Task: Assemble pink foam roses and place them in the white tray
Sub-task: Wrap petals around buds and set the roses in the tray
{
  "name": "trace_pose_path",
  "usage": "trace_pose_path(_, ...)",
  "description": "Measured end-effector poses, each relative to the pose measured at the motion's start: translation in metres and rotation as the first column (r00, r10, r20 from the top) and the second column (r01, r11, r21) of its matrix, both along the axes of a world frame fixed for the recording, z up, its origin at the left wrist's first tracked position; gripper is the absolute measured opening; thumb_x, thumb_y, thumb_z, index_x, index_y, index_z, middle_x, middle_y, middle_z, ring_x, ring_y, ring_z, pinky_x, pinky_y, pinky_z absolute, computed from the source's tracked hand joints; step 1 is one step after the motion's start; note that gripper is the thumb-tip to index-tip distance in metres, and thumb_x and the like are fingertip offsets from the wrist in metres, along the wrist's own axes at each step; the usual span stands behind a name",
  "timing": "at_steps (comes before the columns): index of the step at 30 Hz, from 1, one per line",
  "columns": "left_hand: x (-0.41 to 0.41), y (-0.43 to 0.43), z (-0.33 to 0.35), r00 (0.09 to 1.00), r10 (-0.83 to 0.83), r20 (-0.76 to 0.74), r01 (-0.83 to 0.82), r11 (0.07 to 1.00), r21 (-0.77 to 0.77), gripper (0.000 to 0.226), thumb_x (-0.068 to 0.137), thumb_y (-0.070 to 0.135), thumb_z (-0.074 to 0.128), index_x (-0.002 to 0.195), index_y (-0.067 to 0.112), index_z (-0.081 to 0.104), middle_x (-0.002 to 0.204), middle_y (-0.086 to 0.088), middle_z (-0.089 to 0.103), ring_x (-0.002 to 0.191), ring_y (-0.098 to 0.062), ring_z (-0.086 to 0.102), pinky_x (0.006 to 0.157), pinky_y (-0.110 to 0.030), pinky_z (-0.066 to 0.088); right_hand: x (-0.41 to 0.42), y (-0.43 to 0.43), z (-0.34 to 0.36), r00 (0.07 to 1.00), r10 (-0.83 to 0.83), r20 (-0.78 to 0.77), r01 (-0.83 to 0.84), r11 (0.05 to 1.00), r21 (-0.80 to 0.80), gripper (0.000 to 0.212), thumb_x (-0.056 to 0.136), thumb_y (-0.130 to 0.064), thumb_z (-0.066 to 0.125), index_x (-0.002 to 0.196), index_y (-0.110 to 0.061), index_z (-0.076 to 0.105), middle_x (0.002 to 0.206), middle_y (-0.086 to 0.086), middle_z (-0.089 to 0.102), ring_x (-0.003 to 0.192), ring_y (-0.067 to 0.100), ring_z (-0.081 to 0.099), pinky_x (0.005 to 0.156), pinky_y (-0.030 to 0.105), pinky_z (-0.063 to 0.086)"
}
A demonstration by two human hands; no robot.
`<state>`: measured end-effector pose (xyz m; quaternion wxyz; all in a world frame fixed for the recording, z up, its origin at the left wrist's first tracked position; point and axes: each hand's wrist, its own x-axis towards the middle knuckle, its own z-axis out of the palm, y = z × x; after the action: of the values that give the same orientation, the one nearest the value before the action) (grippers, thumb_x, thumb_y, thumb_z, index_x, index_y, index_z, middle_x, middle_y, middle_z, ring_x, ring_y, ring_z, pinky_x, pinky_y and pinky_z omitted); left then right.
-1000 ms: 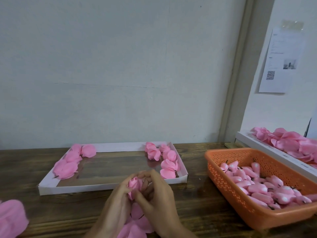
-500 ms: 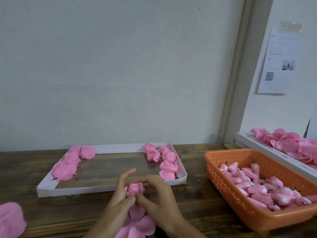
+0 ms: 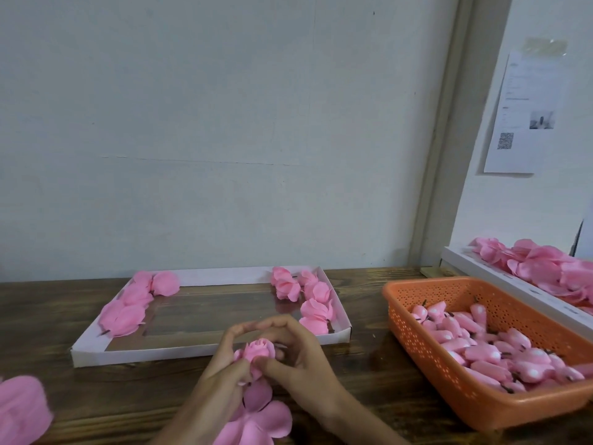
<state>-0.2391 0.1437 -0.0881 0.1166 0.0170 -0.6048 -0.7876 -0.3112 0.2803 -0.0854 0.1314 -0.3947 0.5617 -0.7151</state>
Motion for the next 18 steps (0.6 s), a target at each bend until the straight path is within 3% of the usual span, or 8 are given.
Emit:
trace_pose_path(2,0.005,0.0,0.002,1.0,-0.006,0.007,0.006,1.0,-0.015,0.049,0.092,-0.027,0.038,0.125,0.005,0.054,0.084,-0.025,0.073,0.076,-0.024,0.065,0.066,-0.027,0.05,-0.001,0.001,0.001,0.999,0.031,0.022,-0.031,1.0,-0.003,0.037,0.089,0.01,0.067,0.122,-0.002,0.056,0.123,0.018,0.073,0.096,0.023,0.074,0.077,0.029,0.058)
trace_pose_path(5,0.005,0.0,0.004,1.0,0.006,0.013,-0.005,0.999,-0.045,0.056,0.086,-0.022,0.053,0.133,0.008,0.052,0.097,-0.027,0.072,0.095,-0.033,0.055,0.089,-0.043,0.039,-0.007,0.003,0.001,1.0,0.009,-0.024,-0.008,0.999,0.039,0.036,0.091,0.003,0.07,0.125,-0.007,0.061,0.123,0.012,0.074,0.102,0.025,0.073,0.081,0.034,0.059)
trace_pose_path(8,0.008,-0.002,0.006,0.999,0.022,0.027,-0.021,0.997,-0.068,0.068,0.074,0.003,0.064,0.138,0.025,0.052,0.112,-0.022,0.075,0.107,-0.034,0.066,0.103,-0.045,0.046,-0.011,0.003,-0.001,0.995,-0.036,-0.09,0.045,0.994,0.098,0.028,0.092,-0.01,0.076,0.118,-0.018,0.072,0.122,0.003,0.074,0.107,0.018,0.072,0.086,0.034,0.06)
trace_pose_path(12,0.01,-0.005,0.007,1.0,0.024,-0.009,-0.025,0.992,-0.123,0.073,0.07,0.02,0.072,0.131,0.055,0.054,0.115,-0.011,0.077,0.113,-0.017,0.071,0.102,-0.033,0.05,-0.015,0.003,-0.006,0.971,-0.088,-0.223,0.129,0.976,0.175,0.023,0.091,-0.032,0.079,0.114,-0.036,0.077,0.146,-0.019,0.055,0.14,0.005,0.051,0.108,0.045,0.053)
trace_pose_path(15,0.004,-0.009,0.002,0.999,0.036,-0.035,-0.041,0.987,-0.154,0.087,0.072,0.01,0.065,0.146,0.047,0.04,0.106,-0.016,0.076,0.104,-0.019,0.07,0.103,-0.037,0.045,-0.015,0.004,-0.005,0.968,-0.069,-0.241,0.121,0.97,0.209,0.023,0.091,-0.035,0.079,0.111,-0.044,0.075,0.145,-0.024,0.052,0.144,0.003,0.044,0.113,0.049,0.047)
trace_pose_path(18,0.003,-0.011,-0.001,0.997,0.063,-0.048,-0.07,0.983,-0.169,0.087,0.073,0.007,0.067,0.146,0.048,0.043,0.111,-0.015,0.075,0.105,-0.023,0.07,0.093,-0.028,0.052,-0.016,0.003,-0.006,0.983,-0.05,-0.174,0.085,0.977,0.196,0.026,0.092,-0.028,0.078,0.118,-0.03,0.076,0.144,-0.017,0.056,0.141,0.011,0.051,0.11,0.056,0.049)
